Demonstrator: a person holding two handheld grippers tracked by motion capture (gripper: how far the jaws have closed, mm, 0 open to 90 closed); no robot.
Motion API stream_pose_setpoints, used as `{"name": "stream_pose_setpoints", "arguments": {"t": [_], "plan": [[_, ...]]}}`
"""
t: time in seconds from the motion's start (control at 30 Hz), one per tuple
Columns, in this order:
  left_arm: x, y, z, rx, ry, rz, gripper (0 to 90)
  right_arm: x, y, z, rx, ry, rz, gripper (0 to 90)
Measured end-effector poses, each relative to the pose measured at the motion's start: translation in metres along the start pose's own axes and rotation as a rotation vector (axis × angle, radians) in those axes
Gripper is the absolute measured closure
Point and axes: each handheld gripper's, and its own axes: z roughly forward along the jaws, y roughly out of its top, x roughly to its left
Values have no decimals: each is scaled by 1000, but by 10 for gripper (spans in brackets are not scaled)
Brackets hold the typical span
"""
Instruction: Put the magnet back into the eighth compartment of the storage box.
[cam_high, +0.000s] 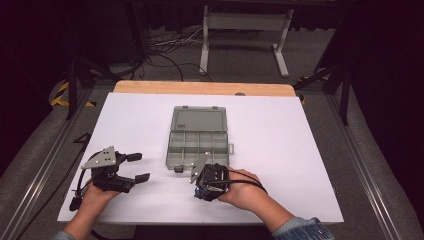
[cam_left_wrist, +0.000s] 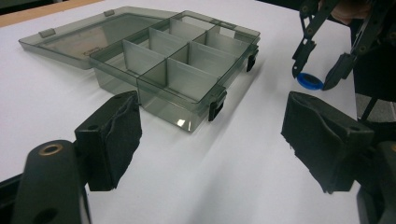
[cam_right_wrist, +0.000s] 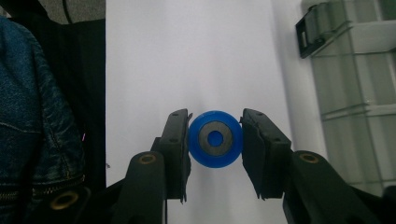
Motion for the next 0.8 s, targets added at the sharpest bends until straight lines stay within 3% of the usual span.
{"name": "stream_pose_setpoints", "arguments": {"t": [0.5,0.8], "plan": [[0,0,0,1,-1,-3,203,-16,-2,-29,-57,-48,35,627],[0,0,0,1,0,-2,203,-32,-7,-41,-52,-76,68,627]]}}
